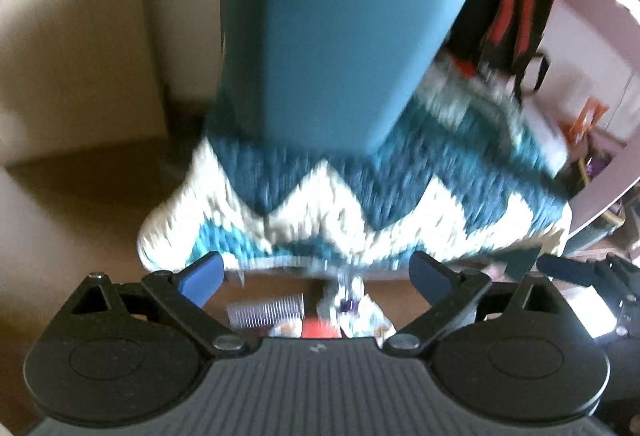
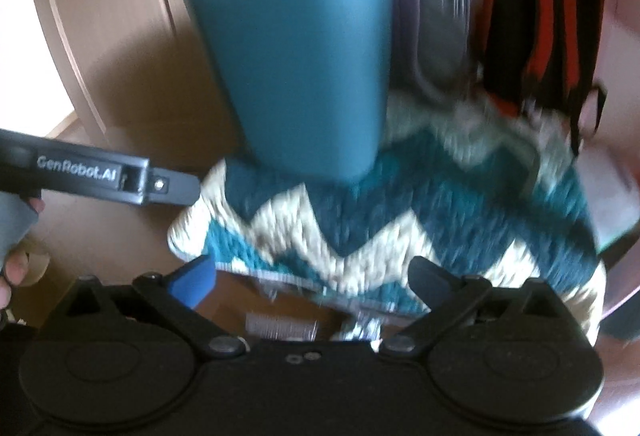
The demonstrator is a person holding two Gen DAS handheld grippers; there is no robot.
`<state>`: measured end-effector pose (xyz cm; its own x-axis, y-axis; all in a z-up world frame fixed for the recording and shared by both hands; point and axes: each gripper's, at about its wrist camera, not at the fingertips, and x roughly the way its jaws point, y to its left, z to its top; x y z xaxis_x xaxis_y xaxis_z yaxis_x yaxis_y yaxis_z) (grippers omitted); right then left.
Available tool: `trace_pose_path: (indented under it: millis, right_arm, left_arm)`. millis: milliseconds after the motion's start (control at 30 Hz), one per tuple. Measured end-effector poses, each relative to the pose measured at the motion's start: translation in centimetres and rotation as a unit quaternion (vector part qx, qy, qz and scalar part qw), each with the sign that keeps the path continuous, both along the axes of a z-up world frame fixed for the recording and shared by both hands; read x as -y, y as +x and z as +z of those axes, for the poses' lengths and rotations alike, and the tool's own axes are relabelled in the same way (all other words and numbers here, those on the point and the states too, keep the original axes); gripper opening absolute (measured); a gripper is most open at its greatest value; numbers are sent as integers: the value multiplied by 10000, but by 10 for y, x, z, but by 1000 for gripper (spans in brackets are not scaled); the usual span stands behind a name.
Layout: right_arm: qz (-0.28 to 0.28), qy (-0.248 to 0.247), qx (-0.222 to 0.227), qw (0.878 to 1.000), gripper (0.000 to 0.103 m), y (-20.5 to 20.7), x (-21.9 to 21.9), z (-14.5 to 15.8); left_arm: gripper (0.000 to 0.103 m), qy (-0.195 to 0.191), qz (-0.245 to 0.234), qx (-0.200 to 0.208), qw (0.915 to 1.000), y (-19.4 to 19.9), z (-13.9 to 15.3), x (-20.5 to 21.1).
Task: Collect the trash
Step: 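Lower both tools to the floor, grasp red bag and clear wrapper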
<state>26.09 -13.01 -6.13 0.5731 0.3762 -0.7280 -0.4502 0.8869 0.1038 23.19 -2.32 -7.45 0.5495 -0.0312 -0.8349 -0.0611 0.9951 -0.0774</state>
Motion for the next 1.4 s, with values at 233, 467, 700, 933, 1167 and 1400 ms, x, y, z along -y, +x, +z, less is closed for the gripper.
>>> trace_pose_path:
  millis: [233, 467, 700, 933, 1167, 1400]
  right_arm:
    - [-69, 78, -694, 9975, 103, 16, 9, -91]
    - [267, -258, -1293, 9909, 101, 34, 0, -180]
    - [1257, -880, -1661, 9741, 100, 35, -45, -258]
    - [2194, -1239, -1842, 9500, 97, 28, -91, -334]
    - [2931, -1708, -1817, 9230, 95, 26, -114, -392]
    - [3040, -1826, -2176, 9093, 87, 29, -123, -436]
  left_arm:
    - [100, -74, 325, -969, 9947, 17, -111, -18]
    - [100, 176, 532, -1740, 9831, 46, -203, -32]
    - [100, 255, 505, -2444, 9680, 75, -288, -41]
    - [100, 426, 255, -2868, 9567, 89, -363, -37]
    - [99, 524, 224, -3350, 9405, 89, -429, -41]
    - [82, 471, 255, -3530, 9341, 89, -463, -40]
